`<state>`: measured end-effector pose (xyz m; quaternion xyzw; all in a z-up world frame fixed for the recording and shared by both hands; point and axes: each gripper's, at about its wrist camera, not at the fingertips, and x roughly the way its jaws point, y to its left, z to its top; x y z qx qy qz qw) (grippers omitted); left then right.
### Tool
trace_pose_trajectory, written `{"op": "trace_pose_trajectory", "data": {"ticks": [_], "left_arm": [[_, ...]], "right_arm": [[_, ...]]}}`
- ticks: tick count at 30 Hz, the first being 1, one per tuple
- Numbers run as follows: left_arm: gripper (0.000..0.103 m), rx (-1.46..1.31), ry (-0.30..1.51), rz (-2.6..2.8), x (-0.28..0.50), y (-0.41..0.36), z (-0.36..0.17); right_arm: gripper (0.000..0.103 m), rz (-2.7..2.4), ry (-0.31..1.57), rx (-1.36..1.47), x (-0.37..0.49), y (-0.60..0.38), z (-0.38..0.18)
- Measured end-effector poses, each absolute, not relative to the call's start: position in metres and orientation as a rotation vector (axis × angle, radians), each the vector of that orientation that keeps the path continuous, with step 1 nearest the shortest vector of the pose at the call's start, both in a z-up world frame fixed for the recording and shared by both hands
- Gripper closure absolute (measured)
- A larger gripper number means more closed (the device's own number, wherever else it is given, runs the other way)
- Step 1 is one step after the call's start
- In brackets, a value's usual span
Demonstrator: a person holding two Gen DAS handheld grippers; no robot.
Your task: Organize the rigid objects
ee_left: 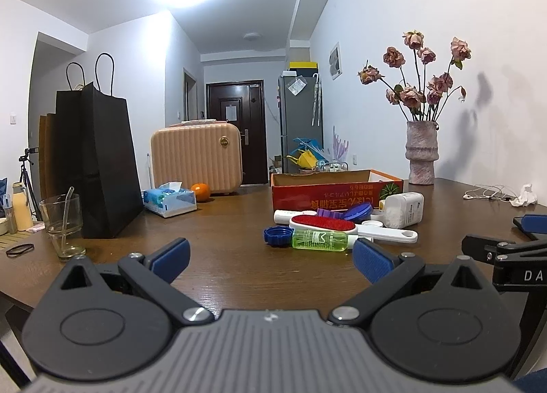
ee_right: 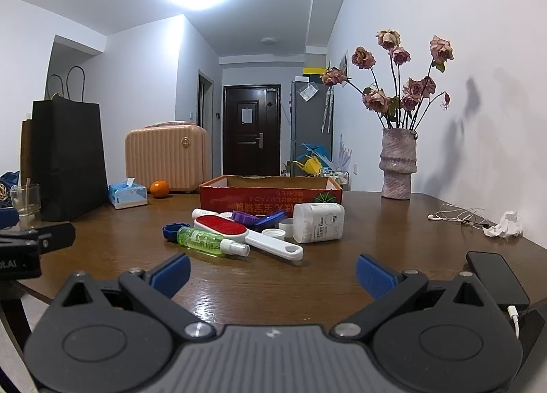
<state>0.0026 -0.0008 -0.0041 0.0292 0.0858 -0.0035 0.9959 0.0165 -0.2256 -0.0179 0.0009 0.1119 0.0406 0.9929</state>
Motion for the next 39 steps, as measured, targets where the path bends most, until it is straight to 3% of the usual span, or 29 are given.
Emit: {"op": "trace_pose_trajectory", "data": {"ticks": [39], "left_arm": [[0.0, 0.074, 0.152, -0.008, 0.0044, -0.0043, -0.0025]], "right_arm": [[0.0, 0.076, 0.217, -0.006, 0.0194, -0.228, -0.0175]]}}
